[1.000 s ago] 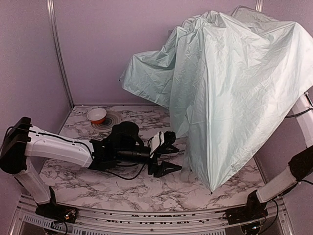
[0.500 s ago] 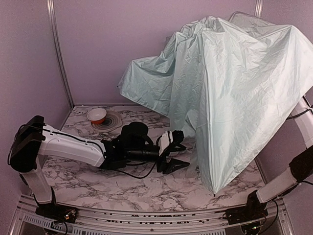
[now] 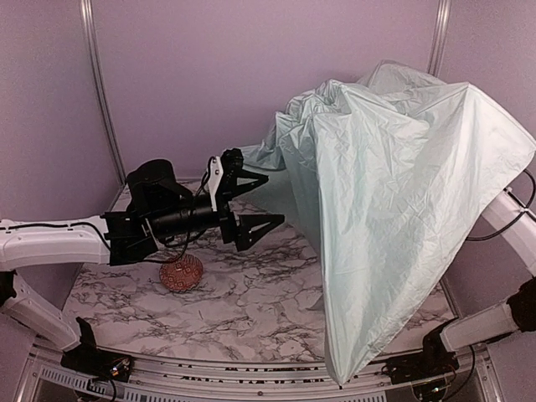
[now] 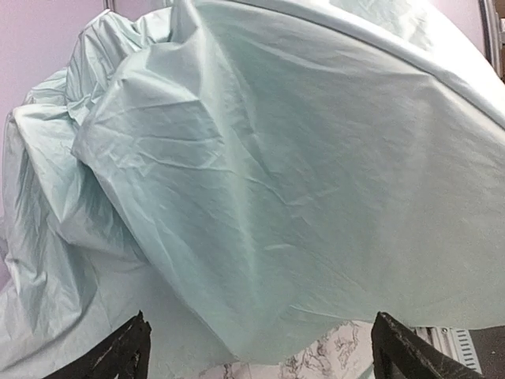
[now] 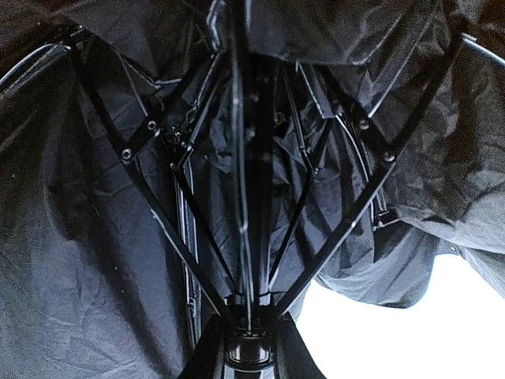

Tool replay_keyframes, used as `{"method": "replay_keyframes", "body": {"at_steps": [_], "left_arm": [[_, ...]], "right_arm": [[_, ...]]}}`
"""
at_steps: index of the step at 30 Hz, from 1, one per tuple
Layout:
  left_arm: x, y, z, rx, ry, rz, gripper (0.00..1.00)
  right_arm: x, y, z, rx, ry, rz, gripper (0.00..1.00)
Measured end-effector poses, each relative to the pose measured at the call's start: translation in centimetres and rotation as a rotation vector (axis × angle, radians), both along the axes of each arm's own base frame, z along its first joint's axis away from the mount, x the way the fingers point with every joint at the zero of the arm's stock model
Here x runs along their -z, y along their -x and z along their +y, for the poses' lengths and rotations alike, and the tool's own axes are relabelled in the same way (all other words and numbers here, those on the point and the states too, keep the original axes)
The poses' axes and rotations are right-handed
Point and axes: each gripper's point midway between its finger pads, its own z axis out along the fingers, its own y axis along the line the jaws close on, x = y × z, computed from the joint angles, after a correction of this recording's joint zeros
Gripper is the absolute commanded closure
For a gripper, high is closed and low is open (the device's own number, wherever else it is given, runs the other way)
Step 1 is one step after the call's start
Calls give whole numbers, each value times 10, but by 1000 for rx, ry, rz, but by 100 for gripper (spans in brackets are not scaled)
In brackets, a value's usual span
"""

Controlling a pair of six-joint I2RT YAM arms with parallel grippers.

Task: Put away the umbrella

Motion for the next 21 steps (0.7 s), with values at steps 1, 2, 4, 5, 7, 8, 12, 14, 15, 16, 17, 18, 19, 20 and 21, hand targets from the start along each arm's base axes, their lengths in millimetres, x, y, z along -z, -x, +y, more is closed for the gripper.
{"method": "replay_keyframes", "body": {"at_steps": [1, 2, 4, 5, 7, 8, 12, 14, 15, 16, 17, 18, 19, 20, 21], "left_arm": [[-6, -7, -3, -20, 13, 5, 1], [-10, -16, -6, -45, 25, 15, 1], [-15, -35, -10, -93, 41, 40, 2], [-17, -45, -12, -115, 48, 54, 3], [-20, -57, -15, -135, 63, 65, 4], [-22, -61, -16, -139, 73, 71, 4], [-32, -63, -23, -120, 111, 84, 6], [-37, -62, -26, -103, 123, 87, 7], [-39, -61, -28, -92, 129, 89, 7], [-42, -59, -30, -80, 135, 92, 8], [-43, -58, -32, -71, 138, 93, 10], [-44, -57, -34, -62, 139, 93, 12], [-44, -56, -36, -57, 140, 94, 15], [-44, -55, -37, -54, 140, 98, 18], [-43, -55, -38, -53, 139, 103, 22]], "right_arm": [[1, 4, 6, -19, -5, 0, 98], [2, 9, 13, -38, -11, 0, 98], [2, 17, 23, -71, -18, -2, 98], [3, 22, 28, -87, -21, -4, 98], [4, 29, 36, -114, -25, -6, 98], [7, 31, 40, -121, -25, -5, 98], [18, 38, 51, -140, -18, 5, 98], [26, 42, 60, -157, -6, 15, 98], [30, 43, 64, -161, 0, 21, 98], [33, 43, 69, -165, 7, 23, 98], [38, 42, 73, -166, 14, 26, 98], [42, 41, 76, -164, 22, 29, 98], [46, 38, 78, -160, 29, 32, 97], [49, 36, 80, -156, 35, 35, 97], [53, 34, 82, -155, 41, 38, 95]]}}
